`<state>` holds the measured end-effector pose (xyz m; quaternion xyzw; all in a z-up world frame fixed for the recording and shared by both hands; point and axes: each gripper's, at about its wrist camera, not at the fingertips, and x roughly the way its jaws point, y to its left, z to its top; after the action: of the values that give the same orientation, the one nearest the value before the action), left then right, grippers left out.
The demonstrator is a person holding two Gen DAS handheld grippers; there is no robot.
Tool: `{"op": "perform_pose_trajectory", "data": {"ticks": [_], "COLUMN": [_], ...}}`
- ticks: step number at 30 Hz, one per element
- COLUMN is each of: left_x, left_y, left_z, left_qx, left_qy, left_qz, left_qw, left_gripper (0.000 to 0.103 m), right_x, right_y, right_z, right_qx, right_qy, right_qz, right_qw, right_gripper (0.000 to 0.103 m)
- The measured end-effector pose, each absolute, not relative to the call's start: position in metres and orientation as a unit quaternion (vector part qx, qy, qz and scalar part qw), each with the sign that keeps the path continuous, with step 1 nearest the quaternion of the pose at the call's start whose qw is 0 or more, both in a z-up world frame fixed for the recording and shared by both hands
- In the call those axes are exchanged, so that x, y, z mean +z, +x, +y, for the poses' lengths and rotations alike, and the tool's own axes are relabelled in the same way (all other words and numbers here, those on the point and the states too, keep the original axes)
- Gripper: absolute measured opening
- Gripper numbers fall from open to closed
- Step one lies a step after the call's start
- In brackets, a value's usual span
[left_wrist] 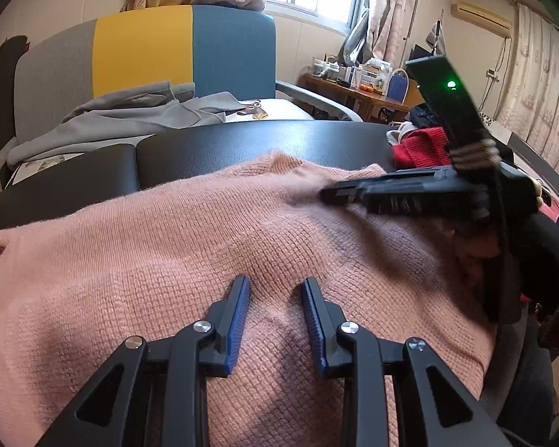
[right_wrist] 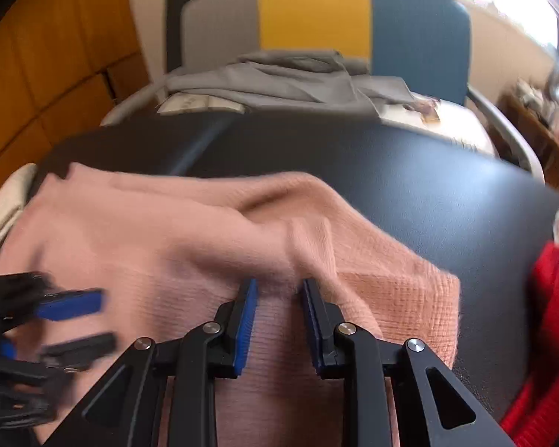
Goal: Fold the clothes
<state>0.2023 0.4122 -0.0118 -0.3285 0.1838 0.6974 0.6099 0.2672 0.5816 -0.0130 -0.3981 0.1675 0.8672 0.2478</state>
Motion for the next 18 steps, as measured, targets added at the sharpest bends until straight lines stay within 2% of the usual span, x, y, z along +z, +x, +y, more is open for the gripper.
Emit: {"op": "perform_pose_trajectory", "data": {"ticks": [2,4,6,9,11,14,18], "left_x": [-0.012,-0.012,-0.011,-0.003,0.003,0.01,0.009], "left_y": [0.2,0.199,0.198,0.198,0.201,0.198,0.175], "left_z": [0.412,0.412,0.411,0.406,0.396,0.376,0.338], "left_qx": [0.695,0.693,0.691,0.692,0.704,0.732,0.763], "left_qy": [-0.332,-0.334,-0.338,-0.341,-0.323,-0.303,-0.332], "left_qz": [0.179,0.177,0.174,0.177,0.199,0.227,0.211], "left_qw": [0.612,0.613,0.615,0.612,0.6,0.567,0.513], "left_gripper": [0.03,0.03,0.03,0.03,0.03,0.03,0.03], "right_x": [-0.013,-0.015,-0.013,0.005,0.027,0.044,0.022], "right_y": [0.277,0.287,0.291,0.3,0.311,0.321,0.315], "right_z": [0.594,0.606,0.609,0.594,0.569,0.525,0.486], "right_qx": [0.851,0.845,0.849,0.85,0.871,0.896,0.888], "right_qy": [-0.392,-0.38,-0.377,-0.373,-0.339,-0.322,-0.369], "right_qz": [0.164,0.193,0.207,0.186,0.179,0.151,0.137], "right_qw": [0.308,0.322,0.306,0.322,0.308,0.268,0.235], "right_gripper": [0.015,0.016,0.02,0.025,0.03,0.032,0.032]}}
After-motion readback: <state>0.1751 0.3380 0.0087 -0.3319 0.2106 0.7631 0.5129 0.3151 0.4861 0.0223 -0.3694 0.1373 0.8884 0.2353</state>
